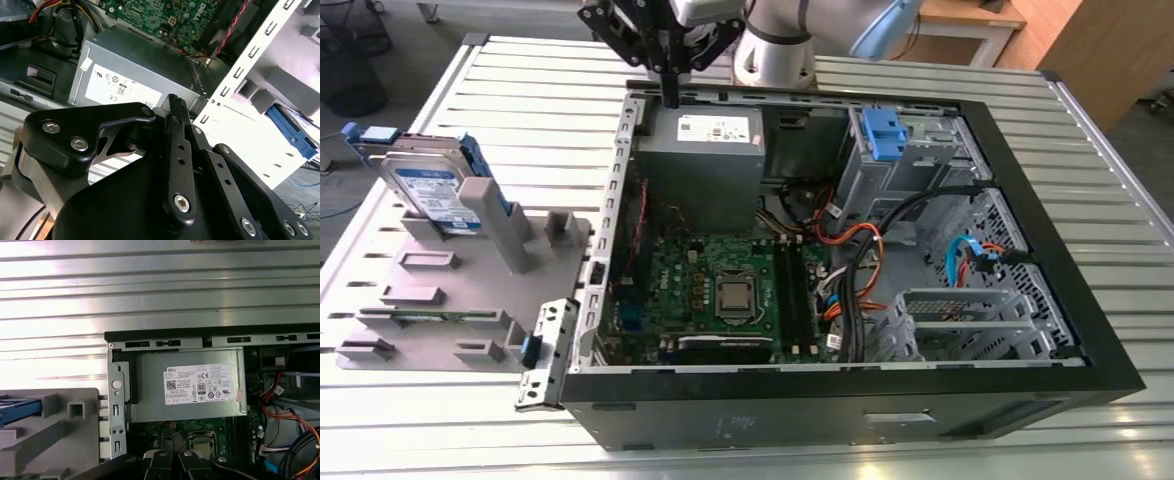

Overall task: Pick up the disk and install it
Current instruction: 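Reach for the disk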

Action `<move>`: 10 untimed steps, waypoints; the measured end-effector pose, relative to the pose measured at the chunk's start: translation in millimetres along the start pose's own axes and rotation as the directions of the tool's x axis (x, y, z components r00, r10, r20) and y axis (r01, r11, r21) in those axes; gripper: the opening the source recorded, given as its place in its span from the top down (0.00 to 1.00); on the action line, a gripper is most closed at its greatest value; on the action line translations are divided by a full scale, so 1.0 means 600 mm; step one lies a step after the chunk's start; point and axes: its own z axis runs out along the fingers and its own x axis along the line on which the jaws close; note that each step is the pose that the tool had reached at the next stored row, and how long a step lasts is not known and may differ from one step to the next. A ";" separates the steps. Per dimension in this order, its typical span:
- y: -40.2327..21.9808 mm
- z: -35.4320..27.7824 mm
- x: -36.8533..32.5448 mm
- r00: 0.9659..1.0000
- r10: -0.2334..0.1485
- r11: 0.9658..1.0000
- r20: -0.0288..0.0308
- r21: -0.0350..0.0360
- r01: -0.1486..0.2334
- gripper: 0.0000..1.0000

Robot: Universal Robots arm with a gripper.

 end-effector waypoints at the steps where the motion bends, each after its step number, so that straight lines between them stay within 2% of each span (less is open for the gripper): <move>1: 0.000 0.000 0.004 1.000 0.000 1.000 0.000 0.000 0.000 0.89; 10: -0.003 -0.001 0.038 1.000 0.000 1.000 0.001 0.000 0.000 0.89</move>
